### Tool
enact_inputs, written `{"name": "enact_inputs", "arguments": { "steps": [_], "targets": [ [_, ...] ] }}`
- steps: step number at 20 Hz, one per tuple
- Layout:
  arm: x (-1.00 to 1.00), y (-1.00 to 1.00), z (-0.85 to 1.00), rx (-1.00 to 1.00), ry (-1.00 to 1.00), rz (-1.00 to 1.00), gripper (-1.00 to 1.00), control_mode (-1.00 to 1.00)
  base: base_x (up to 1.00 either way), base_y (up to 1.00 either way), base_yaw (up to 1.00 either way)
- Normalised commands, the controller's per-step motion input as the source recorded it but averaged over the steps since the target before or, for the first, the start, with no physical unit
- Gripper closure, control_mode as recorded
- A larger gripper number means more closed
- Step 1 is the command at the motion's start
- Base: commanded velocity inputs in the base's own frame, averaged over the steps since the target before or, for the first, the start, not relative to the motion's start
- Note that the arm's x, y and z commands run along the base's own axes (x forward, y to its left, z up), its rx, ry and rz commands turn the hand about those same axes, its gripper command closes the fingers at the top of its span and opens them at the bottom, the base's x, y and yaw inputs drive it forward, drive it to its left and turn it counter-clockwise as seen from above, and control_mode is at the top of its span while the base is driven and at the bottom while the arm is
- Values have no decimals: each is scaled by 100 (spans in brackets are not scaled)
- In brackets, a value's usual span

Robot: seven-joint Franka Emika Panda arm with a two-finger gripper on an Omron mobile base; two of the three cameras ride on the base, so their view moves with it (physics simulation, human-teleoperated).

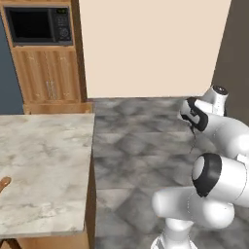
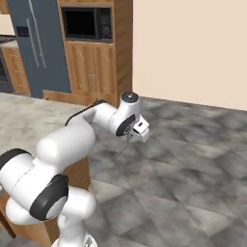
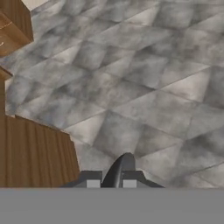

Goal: Pick up the metallic utensils from the counter and place them in the open drawer. Make sure not to pick up any wooden utensils.

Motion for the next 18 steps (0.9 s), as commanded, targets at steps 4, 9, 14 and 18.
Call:
{"name": "enact_inputs", "arguments": {
  "steps": [4, 9, 14, 18],
  "targets": [
    [0, 0, 0, 0, 0, 0, 100, 100, 100, -36, 26],
    [0, 0, 0, 0, 0, 0, 100, 100, 100, -27, 53],
    [0, 0, 0, 0, 0, 0, 100, 100, 100, -36, 55],
    [0, 0, 0, 0, 0, 0, 100, 100, 89, -33, 57]
  ]
}}
